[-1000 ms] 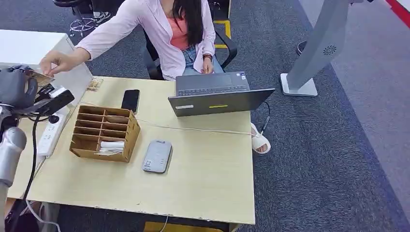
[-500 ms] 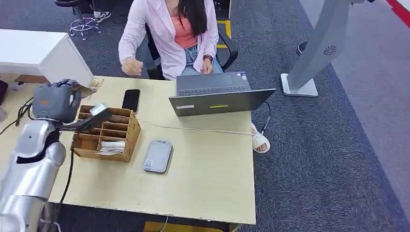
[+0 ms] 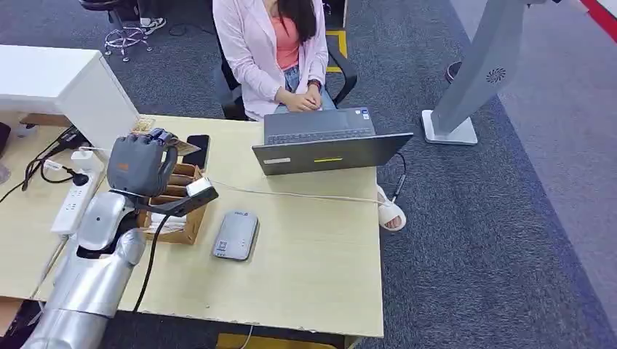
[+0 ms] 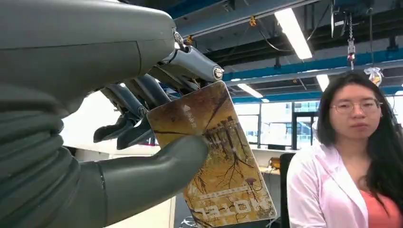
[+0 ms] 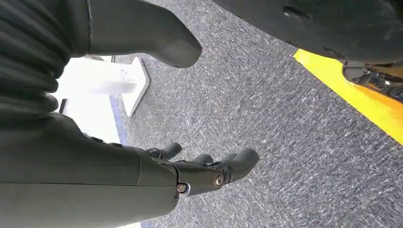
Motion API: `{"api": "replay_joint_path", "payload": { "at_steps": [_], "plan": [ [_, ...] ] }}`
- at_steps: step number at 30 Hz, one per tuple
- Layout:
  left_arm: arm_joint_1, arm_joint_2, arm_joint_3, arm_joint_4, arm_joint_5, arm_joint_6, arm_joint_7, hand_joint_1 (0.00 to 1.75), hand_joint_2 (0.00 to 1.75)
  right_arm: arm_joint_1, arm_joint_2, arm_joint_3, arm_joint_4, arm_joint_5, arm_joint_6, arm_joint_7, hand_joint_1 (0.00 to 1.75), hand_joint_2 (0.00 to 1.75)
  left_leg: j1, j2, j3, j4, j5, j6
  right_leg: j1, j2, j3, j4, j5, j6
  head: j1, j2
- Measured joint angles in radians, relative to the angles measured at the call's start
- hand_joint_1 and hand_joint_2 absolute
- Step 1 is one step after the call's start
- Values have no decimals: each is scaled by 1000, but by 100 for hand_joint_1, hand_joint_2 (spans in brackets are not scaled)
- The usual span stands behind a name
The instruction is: Pass the card to the sensor for recognition and then transmit it.
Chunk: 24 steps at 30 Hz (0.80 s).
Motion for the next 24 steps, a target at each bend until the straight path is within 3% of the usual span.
{"api": "replay_joint_path", "payload": {
  "at_steps": [11, 20, 22, 24],
  "plan": [
    [9, -13, -3, -6, 0, 0, -2, 175, 175, 0, 0, 0, 0, -1, -1, 0, 0, 175, 0, 0, 0, 0, 0, 0, 0, 0, 0, 0, 0, 0, 0, 0],
    [49, -102, -98, 32, -49, -14, 50, 175, 175, -2, 2, 15, 0, -15, -11, 0, 0, 175, -1, -1, -1, 0, 0, 0, -1, -1, 0, 0, 0, 0, 0, 0],
    [54, -109, -106, 52, -52, -45, 65, 175, 175, -1, 3, 18, 0, -21, -13, 0, 0, 175, -1, -1, 0, 0, 0, 0, -1, -1, 0, 0, 0, 0, 0, 0],
    [52, -111, -125, 94, -50, -166, 80, 175, 175, -2, 3, 21, 0, -29, -12, -2, 0, 175, -1, -1, 0, 0, 0, 0, -1, -1, 0, 0, 0, 0, 0, 0]
  ]
}}
